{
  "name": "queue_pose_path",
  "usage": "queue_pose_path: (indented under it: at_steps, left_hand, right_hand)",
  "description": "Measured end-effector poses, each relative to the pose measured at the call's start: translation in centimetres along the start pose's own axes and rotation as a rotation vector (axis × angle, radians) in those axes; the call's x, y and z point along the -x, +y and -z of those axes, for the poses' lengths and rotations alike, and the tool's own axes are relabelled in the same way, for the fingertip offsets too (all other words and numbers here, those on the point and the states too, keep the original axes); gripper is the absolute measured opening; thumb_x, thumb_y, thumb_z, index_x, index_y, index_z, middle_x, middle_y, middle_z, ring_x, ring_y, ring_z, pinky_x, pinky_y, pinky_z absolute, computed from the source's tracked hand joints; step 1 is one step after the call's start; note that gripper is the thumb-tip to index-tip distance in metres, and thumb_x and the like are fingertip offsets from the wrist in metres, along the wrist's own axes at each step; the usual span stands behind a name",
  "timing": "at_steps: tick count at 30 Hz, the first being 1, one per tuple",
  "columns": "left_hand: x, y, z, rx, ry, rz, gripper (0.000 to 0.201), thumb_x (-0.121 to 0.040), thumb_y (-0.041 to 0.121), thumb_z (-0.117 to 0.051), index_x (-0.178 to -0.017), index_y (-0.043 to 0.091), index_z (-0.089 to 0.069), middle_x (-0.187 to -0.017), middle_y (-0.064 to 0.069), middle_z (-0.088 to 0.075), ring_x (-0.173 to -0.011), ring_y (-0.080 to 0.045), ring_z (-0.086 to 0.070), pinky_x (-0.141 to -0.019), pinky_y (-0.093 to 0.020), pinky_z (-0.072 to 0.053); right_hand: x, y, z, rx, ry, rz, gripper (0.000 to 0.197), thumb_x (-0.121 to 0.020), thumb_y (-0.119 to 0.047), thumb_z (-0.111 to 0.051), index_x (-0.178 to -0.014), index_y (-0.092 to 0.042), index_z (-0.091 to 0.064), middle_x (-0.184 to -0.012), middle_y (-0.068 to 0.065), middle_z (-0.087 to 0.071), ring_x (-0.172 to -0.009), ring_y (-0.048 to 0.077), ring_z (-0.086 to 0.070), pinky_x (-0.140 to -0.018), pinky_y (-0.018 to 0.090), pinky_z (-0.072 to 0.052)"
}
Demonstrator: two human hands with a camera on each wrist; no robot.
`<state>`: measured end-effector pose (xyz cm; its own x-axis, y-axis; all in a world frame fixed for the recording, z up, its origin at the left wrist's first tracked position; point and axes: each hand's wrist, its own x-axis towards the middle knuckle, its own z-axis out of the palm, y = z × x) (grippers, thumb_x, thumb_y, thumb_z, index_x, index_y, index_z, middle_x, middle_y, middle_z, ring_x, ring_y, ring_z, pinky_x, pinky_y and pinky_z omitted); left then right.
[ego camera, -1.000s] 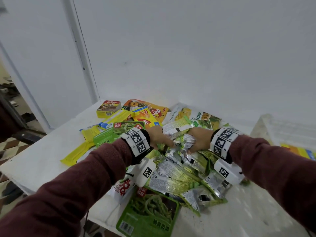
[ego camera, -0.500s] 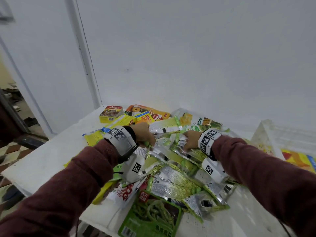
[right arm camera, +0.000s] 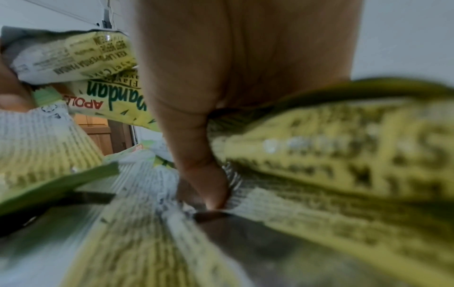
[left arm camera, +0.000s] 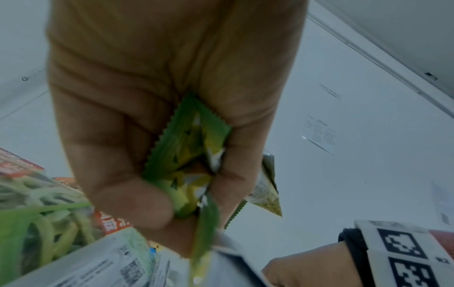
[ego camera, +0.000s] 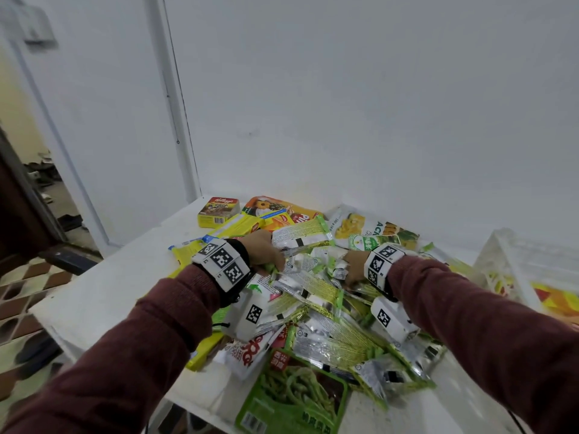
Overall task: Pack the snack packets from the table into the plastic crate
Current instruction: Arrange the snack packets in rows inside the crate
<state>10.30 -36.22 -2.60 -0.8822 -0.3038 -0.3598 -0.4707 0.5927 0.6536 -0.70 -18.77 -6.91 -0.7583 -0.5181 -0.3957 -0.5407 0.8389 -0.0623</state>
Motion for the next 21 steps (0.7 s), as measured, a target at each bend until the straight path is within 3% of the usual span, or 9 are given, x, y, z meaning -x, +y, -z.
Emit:
queue_pose_path:
  at_steps: [1, 5, 8, 11, 12, 14, 17, 18, 21]
  left_hand:
    - [0.0, 0.0, 0.0, 0.005, -0.002, -0.006, 0.028, -0.078, 0.0, -0.068, -0.098, 0.002, -0.049, -0.073, -0.01, -0.052, -0.051, -0.019, -0.05, -0.053, -0.027, -0.05]
    - [0.2, 0.0, 0.0, 0.005, 0.01, -0.021, 0.035, -0.078, 0.001, -0.069, -0.104, 0.002, -0.046, -0.078, -0.009, -0.05, -0.054, -0.018, -0.05, -0.053, -0.027, -0.051]
    - [0.4, 0.0, 0.2, 0.006, 0.03, -0.037, 0.036, -0.079, 0.002, -0.069, -0.105, 0.004, -0.044, -0.08, -0.006, -0.049, -0.055, -0.017, -0.05, -0.045, -0.021, -0.05]
    - [0.7, 0.0, 0.5, 0.036, 0.047, -0.079, 0.035, -0.079, 0.002, -0.068, -0.107, -0.001, -0.047, -0.083, -0.01, -0.052, -0.058, -0.019, -0.051, -0.053, -0.026, -0.051]
    - [0.8, 0.1, 0.6, 0.044, 0.055, -0.099, 0.037, -0.078, 0.002, -0.068, -0.11, -0.003, -0.05, -0.088, -0.012, -0.053, -0.06, -0.02, -0.052, -0.058, -0.029, -0.053]
    - [1.4, 0.5, 1.0, 0.048, 0.094, -0.17, 0.036, -0.078, 0.003, -0.068, -0.11, -0.002, -0.052, -0.091, -0.012, -0.055, -0.063, -0.019, -0.054, -0.059, -0.028, -0.054]
    - [2.9, 1.6, 2.1, 0.088, 0.168, -0.311, 0.021, -0.078, -0.001, -0.066, -0.093, 0.006, -0.052, -0.076, -0.006, -0.053, -0.056, -0.016, -0.051, -0.043, -0.02, -0.048]
    - [3.5, 2.3, 2.6, 0.104, 0.179, -0.359, 0.016, -0.078, -0.003, -0.064, -0.083, 0.006, -0.053, -0.07, -0.006, -0.051, -0.053, -0.016, -0.049, -0.042, -0.02, -0.045]
    - [5.0, 4.6, 3.9, 0.152, 0.254, -0.506, 0.026, -0.077, -0.01, -0.061, -0.066, 0.011, -0.049, -0.06, -0.006, -0.047, -0.04, -0.007, -0.046, -0.041, -0.016, -0.039]
  right_hand:
    - [-0.1, 0.1, -0.1, -0.003, 0.009, 0.007, 0.046, -0.084, -0.015, -0.062, -0.126, 0.002, -0.05, -0.117, 0.019, -0.058, -0.089, 0.019, -0.05, -0.055, 0.021, -0.039]
    - [0.3, 0.1, -0.3, 0.011, 0.07, -0.023, 0.054, -0.083, -0.018, -0.066, -0.131, -0.006, -0.045, -0.13, 0.015, -0.053, -0.116, 0.031, -0.054, -0.093, 0.033, -0.046]
    - [0.9, -0.2, 0.1, 0.002, 0.099, -0.037, 0.049, -0.085, -0.018, -0.062, -0.129, -0.005, -0.045, -0.122, 0.018, -0.056, -0.11, 0.031, -0.057, -0.088, 0.034, -0.049]
    - [1.5, -0.5, 0.5, -0.047, 0.14, -0.077, 0.015, -0.086, -0.019, -0.058, -0.086, -0.004, -0.054, -0.09, 0.012, -0.06, -0.088, 0.026, -0.059, -0.071, 0.028, -0.047]
    - [1.3, -0.2, 0.5, -0.083, 0.17, -0.093, 0.024, -0.086, -0.017, -0.057, -0.069, -0.008, -0.044, -0.074, 0.007, -0.051, -0.075, 0.023, -0.055, -0.062, 0.024, -0.043]
    - [2.1, -0.1, 1.0, -0.115, 0.181, -0.082, 0.038, -0.085, -0.015, -0.058, -0.059, -0.013, -0.03, -0.063, 0.001, -0.036, -0.066, 0.019, -0.046, -0.05, 0.02, -0.032]
    - [4.4, 0.0, 2.5, -0.268, 0.263, -0.06, 0.018, -0.08, -0.013, -0.066, -0.087, -0.001, -0.055, -0.091, 0.011, -0.058, -0.096, 0.024, -0.056, -0.071, 0.027, -0.046]
    - [5.1, 0.3, 3.2, -0.344, 0.292, -0.052, 0.029, -0.079, -0.011, -0.068, -0.101, 0.004, -0.058, -0.103, 0.015, -0.061, -0.101, 0.025, -0.057, -0.079, 0.03, -0.047]
    - [7.0, 1.5, 6.4, -0.588, 0.438, 0.011, 0.034, -0.077, -0.006, -0.07, -0.106, 0.009, -0.061, -0.109, 0.022, -0.063, -0.096, 0.025, -0.059, -0.082, 0.03, -0.047]
